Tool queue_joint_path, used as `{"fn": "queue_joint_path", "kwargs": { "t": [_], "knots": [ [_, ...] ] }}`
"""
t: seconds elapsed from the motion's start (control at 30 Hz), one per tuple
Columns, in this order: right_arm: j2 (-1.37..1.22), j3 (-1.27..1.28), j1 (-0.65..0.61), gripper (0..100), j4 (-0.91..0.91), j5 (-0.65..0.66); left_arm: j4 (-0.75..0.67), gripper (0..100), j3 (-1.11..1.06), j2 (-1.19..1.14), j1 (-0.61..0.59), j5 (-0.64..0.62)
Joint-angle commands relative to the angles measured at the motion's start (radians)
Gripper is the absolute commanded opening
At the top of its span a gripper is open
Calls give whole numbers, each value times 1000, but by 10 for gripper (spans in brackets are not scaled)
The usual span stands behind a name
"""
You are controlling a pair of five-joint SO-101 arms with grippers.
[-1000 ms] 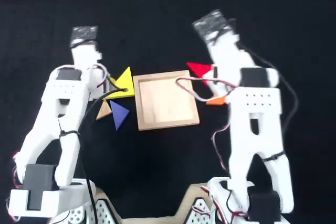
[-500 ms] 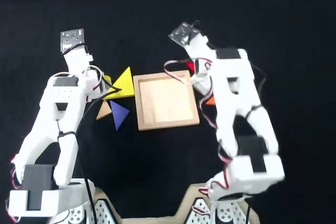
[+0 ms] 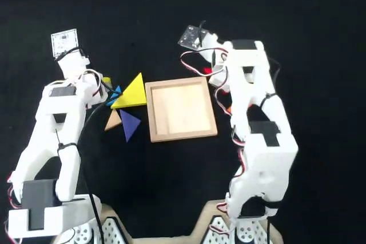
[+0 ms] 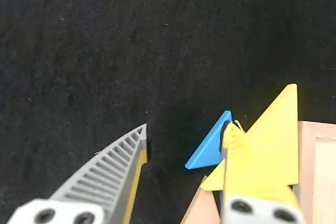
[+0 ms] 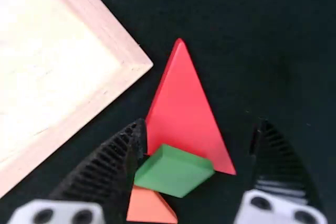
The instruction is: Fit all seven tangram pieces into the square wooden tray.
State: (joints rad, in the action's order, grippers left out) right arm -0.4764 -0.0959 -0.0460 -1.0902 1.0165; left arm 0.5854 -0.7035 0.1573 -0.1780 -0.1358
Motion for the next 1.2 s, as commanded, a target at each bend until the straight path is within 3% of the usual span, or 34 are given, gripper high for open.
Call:
{"fn": "queue_joint_path", "kwargs": {
  "t": [0.0, 0.13, 0.27, 0.67, 0.9, 1.17],
  "knots": [
    [-13, -54, 6, 292, 3, 12, -69, 234, -16, 31, -10, -8],
    [-18, -54, 20, 249, -14, 14, -97, 234, -30, 31, -7, -8],
    [-16, -62, 37, 249, -95, 95, -97, 234, -30, 31, -7, -8],
    [-16, -62, 78, 250, 3, 184, -92, 234, -30, 31, -12, -5],
    [-22, -64, 57, 379, -72, 354, -98, 234, -28, 31, -12, -2],
    [-31, -59, 44, 291, -6, 387, -100, 234, -22, 31, -10, 0]
  ]
}}
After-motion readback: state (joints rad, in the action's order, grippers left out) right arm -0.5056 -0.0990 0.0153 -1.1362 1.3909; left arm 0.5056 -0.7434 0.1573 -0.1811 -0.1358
